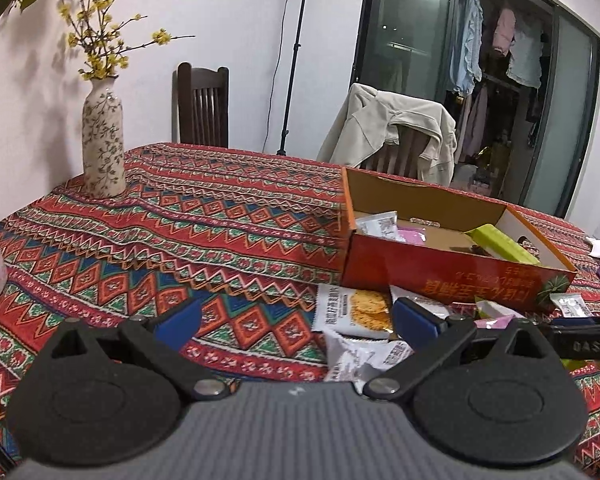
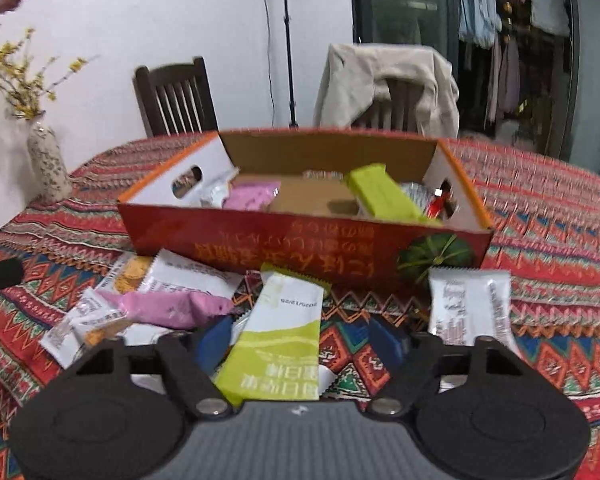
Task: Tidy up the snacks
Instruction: 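Move both tools back over the remaining snack packets, then grasp a yellow-green packet with the right tool while the left tool grasps a white packet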
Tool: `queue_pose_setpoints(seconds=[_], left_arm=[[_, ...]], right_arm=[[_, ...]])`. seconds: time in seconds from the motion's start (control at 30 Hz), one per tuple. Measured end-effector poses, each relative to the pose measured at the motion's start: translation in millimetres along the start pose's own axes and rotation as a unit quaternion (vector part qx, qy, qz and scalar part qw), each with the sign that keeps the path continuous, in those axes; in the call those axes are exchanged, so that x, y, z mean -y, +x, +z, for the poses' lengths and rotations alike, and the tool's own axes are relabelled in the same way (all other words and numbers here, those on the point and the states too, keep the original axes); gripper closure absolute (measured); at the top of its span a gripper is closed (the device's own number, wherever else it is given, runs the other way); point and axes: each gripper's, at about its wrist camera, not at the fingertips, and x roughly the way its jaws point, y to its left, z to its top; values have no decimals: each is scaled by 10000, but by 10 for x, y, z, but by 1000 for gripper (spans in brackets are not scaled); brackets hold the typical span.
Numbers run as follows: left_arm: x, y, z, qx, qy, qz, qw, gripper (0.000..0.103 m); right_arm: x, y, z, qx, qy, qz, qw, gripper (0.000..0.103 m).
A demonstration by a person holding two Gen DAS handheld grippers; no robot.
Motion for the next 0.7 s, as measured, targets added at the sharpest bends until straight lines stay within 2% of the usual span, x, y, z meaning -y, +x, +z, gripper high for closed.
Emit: queue_pose_setpoints(seconds=[0.1,0.17,0.23,0.43,0.7], left_arm=[[-51,19,-14,-51,-56,43,10000,0],[-80,39,-21,-92,-80,60,9999,0],[-92,53,-37,-127,-85,69,9999,0],[-78,129,-84,-294,-62,70,9995,0],[-36,187,-124,-454,12,114,9989,0]], right_arm=[[21,114,0,-150,134,69,9998,44],[22,158,-12,-214,179,92,9996,55],[33,164,-28,-208,218,124,9995,61],[45,63,-80,22,171,54,9998,65],[88,-189,-135,568,90,-9,9983,66]])
